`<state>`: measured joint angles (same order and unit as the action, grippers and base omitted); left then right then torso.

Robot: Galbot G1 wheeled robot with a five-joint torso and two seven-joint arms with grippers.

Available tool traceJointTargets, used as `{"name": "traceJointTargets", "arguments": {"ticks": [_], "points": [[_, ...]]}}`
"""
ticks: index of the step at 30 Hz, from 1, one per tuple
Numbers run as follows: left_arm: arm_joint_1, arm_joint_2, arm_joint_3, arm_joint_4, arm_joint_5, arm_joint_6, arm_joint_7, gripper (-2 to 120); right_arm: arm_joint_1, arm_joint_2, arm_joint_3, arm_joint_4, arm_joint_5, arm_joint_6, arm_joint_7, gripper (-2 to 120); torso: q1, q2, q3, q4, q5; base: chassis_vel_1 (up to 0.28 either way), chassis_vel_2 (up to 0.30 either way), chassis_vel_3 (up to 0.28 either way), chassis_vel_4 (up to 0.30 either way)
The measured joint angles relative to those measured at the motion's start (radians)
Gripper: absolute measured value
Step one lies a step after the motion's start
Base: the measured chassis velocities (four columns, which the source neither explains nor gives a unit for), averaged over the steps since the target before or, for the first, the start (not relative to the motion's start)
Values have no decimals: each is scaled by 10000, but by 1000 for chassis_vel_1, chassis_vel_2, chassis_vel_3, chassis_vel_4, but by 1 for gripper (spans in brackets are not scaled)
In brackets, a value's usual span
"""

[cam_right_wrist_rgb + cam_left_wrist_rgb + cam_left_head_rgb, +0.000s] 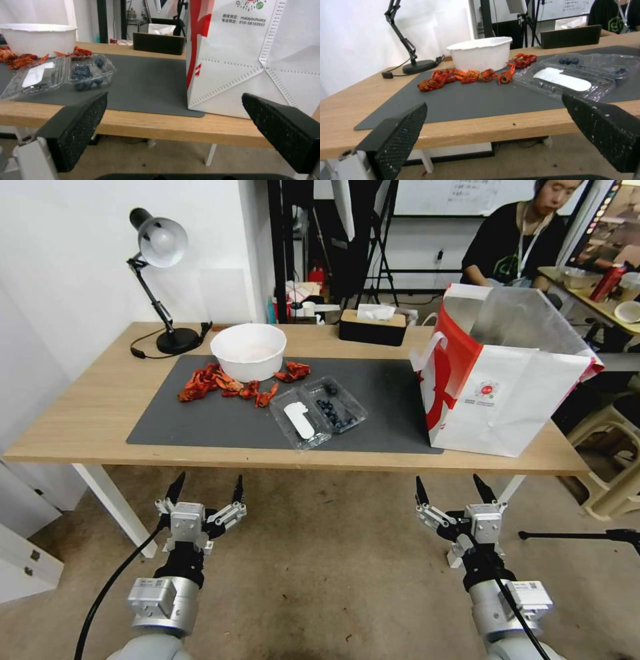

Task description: Close the takeout container lid, then place the container into the takeout bag.

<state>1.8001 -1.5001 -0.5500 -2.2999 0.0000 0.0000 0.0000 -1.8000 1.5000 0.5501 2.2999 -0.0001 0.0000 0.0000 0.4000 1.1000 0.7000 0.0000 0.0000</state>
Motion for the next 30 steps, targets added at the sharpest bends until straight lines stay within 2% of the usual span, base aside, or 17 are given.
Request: {"name": "traceJointTargets", "arguments": {"ticks": [24,27,28,30], "points": [[-5,0,1,0,-9,7,0,100,0,0,0,0,0,0,0,100,0,0,0,0,0,0,0,0,0],[-357,-123,105,-32,-420,687,-74,100,182,-34,84,30,160,-367,49,100,0,0,0,-2,0,0,0,0,0],[-357,-123,105,-32,-420,687,-74,100,182,-34,84,30,160,-367,49,100,0,0,0,-2,0,0,0,0,0],[-732,-271,229,-110,-871,1443,-170,100,521,-105,263,108,458,-1054,155,100,0,0,0,0,1,0,0,0,0]]}}
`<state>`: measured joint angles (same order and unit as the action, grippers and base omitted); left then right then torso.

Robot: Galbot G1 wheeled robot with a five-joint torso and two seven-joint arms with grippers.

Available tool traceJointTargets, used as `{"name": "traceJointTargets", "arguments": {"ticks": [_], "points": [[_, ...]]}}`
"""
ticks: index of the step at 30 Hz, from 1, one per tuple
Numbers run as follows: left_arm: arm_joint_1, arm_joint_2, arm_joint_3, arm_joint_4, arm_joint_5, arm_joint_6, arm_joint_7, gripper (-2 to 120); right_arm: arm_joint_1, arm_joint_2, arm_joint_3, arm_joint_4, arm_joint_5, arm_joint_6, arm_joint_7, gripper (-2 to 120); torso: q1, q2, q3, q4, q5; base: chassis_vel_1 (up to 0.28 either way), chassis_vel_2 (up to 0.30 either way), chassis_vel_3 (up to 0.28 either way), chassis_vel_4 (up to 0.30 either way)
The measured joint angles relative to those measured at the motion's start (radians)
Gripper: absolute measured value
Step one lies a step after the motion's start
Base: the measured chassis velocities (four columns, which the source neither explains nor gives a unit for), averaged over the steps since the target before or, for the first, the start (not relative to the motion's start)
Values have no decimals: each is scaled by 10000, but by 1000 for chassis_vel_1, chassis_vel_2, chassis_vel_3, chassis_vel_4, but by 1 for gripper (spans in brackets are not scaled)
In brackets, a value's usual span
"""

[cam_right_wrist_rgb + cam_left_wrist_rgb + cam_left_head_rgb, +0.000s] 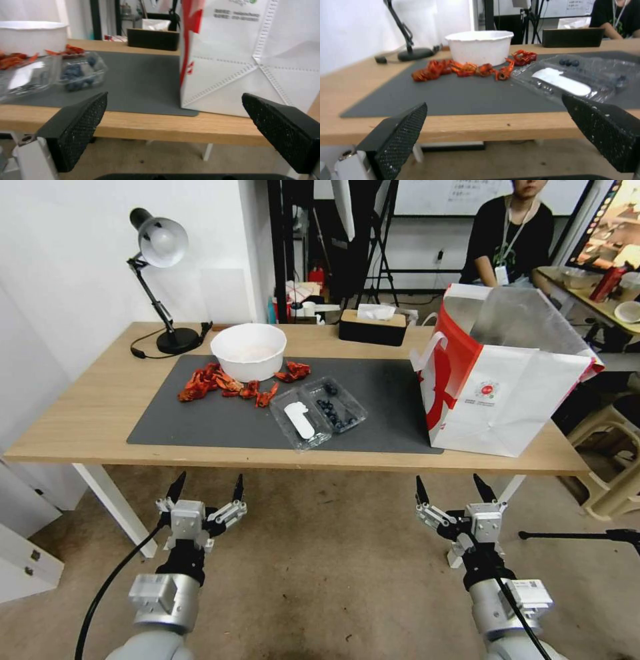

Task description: Close the takeout container lid, then place the container into the takeout bag.

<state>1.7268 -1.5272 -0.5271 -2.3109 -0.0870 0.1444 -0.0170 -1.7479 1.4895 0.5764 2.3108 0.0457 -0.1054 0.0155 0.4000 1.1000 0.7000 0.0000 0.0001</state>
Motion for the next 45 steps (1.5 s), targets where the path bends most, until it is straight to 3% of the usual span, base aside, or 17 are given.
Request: {"name": "traceJointTargets", "arguments": {"ticks": [2,5,11,13,15,19,29,45], "points": [[-157,-64,52,-27,-189,329,-42,100,146,-31,77,35,130,-304,47,100,0,0,0,0,0,0,0,0,0],[-846,-286,240,-38,-1040,1407,-268,100,708,-142,366,168,636,-1451,219,100,0,0,0,1,0,0,0,0,0],[-1110,-320,235,250,-1368,1309,-404,100,1406,-319,670,282,1281,-2687,433,100,1,0,0,1,-3,0,0,0,0],[-1115,-304,222,308,-1368,1191,-402,100,1706,-537,570,-3,1700,-2694,525,100,-1,0,0,-7,-4,0,0,0,0],[-1117,-278,163,377,-1365,994,-398,100,2178,-911,304,-413,2210,-2570,680,100,1,-1,1,8,0,0,0,0,0],[-1157,-200,103,441,-1386,851,-360,100,2374,-1126,82,-614,2465,-2318,752,100,1,-1,1,-3,-1,0,0,0,0],[-1121,-223,-104,505,-1409,612,-270,100,3146,-1772,-820,-1063,3105,-2083,1099,100,0,-1,-1,0,-3,0,0,0,0],[-1054,-434,-366,533,-1381,424,-245,100,6666,-2301,-3363,-2939,4954,-2950,3928,100,1,-1,0,2,-2,0,0,0,0]]}}
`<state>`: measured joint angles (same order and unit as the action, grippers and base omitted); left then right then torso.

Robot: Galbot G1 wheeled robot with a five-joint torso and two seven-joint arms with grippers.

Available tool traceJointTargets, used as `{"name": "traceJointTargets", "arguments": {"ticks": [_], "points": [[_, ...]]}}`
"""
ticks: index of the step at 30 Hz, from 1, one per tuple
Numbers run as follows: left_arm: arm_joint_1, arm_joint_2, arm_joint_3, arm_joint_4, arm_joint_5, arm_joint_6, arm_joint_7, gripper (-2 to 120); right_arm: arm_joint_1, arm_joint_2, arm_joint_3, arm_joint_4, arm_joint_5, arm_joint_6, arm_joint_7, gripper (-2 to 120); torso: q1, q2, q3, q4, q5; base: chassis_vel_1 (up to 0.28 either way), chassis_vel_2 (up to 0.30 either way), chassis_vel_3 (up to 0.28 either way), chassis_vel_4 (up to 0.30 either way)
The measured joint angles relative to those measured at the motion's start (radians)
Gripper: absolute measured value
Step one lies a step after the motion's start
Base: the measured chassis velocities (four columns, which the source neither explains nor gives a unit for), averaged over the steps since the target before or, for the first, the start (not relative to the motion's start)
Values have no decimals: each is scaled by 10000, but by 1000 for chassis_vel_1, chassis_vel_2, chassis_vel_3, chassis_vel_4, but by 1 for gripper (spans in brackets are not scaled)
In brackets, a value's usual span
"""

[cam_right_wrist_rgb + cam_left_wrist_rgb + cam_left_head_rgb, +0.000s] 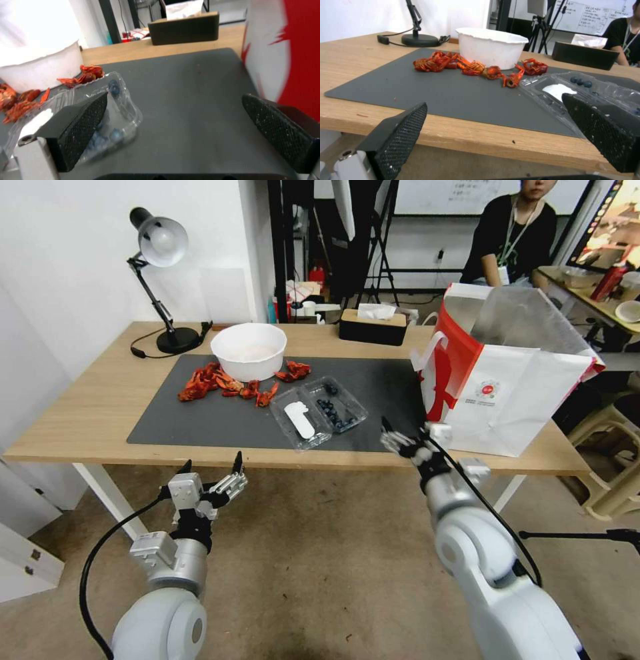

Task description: Close the takeout container lid, then place the container into the takeout bag.

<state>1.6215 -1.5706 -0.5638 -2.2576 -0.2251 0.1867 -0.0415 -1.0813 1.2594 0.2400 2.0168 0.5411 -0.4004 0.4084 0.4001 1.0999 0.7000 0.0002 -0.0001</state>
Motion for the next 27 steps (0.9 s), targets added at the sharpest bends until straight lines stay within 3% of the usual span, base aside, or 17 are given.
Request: {"name": "traceJointTargets", "arguments": {"ticks": [14,27], "points": [[74,20,-192,77,-13,-130,-87,100,2920,245,-1523,-2332,1611,-1484,1865,100,0,0,1,-1,0,0,0,0,0],[-43,57,-282,223,-79,-211,-191,100,3780,321,-1823,-2859,2580,-3328,2748,100,-1,0,0,-2,0,0,0,0,0]]}}
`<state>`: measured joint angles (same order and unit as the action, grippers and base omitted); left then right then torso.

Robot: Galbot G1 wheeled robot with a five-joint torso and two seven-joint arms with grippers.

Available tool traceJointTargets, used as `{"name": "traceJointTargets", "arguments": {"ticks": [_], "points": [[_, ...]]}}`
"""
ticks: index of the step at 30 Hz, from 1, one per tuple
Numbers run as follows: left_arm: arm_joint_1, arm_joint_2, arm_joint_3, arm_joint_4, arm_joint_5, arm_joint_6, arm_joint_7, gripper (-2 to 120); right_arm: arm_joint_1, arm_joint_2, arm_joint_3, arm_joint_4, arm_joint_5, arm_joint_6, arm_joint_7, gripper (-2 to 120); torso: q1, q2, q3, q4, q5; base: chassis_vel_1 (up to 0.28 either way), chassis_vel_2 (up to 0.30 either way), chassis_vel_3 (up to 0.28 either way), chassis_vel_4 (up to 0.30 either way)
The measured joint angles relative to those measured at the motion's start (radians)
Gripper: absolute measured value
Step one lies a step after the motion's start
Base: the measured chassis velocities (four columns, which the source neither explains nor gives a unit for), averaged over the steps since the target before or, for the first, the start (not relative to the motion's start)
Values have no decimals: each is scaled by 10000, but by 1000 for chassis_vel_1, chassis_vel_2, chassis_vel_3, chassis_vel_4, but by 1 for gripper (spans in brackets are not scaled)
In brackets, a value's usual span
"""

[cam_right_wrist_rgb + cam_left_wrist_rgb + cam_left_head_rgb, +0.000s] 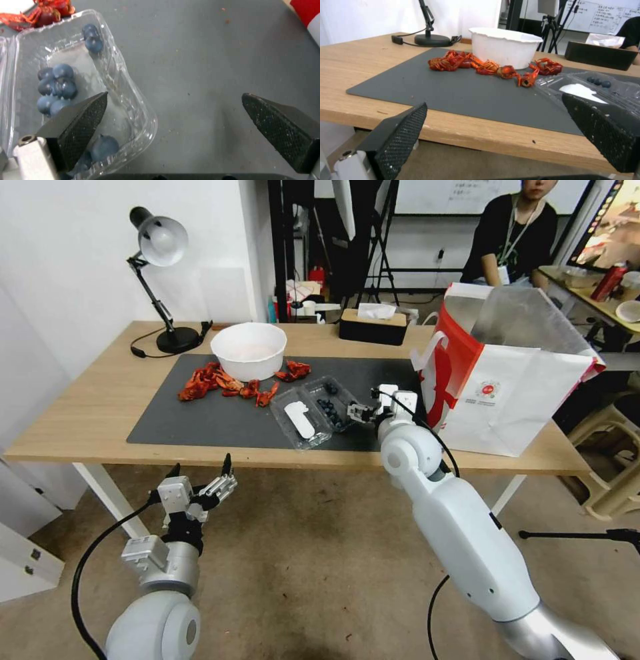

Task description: Close the takeout container lid, then place the container into the takeout bag.

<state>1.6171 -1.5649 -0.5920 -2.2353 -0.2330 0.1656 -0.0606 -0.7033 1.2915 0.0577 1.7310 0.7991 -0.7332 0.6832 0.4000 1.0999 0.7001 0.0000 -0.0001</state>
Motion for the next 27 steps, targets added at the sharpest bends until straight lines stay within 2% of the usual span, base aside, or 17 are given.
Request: {"name": "traceJointTargets", "arguments": {"ticks": [27], "points": [[-221,145,49,256,-76,-22,-83,100,-703,-251,160,664,-5,-23,341,100,0,2,-2,0,0,0,0,0,0]]}}
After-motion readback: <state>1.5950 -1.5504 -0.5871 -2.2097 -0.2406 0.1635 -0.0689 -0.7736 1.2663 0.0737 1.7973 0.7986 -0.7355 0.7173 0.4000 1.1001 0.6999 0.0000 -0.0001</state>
